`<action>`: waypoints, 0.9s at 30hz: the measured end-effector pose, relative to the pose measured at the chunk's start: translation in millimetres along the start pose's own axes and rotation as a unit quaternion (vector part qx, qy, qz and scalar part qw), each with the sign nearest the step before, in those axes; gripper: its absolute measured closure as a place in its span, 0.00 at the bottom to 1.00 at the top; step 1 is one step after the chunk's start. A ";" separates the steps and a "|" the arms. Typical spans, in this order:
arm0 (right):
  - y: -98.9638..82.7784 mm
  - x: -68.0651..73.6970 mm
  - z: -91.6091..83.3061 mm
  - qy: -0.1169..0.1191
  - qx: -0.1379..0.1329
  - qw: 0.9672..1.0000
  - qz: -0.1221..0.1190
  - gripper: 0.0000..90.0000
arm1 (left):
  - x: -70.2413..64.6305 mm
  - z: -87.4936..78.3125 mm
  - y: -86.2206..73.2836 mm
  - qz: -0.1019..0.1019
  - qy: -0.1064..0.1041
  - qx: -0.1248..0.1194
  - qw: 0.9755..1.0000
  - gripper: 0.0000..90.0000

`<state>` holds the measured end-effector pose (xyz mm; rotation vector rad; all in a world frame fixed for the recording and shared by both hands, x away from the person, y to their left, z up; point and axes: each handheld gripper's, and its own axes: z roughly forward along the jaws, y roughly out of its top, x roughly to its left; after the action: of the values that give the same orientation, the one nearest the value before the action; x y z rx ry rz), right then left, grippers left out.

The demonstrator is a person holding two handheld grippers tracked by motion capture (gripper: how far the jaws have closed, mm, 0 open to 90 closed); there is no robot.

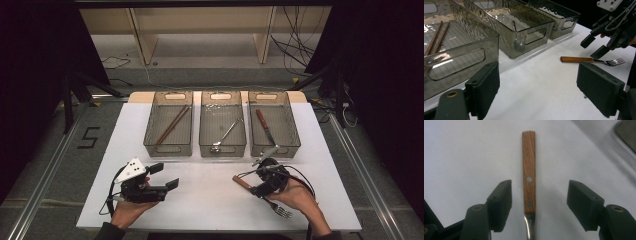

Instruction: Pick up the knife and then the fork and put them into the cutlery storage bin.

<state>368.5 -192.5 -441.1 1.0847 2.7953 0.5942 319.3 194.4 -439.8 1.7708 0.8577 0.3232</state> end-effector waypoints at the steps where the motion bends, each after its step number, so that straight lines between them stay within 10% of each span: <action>1: -0.6 0.7 2.4 0.000 0.009 1.000 -0.001 0.44 | 0.0 0.1 0.0 0.000 0.000 0.000 1.000 0.20; 27: -0.2 11.6 17.0 -0.022 0.078 0.996 -0.036 0.80 | -0.5 1.3 -0.3 0.002 0.000 0.001 1.000 0.20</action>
<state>363.3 -179.4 -456.2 1.0025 2.8684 0.3451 319.6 193.2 -440.5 1.7739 0.8551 0.3245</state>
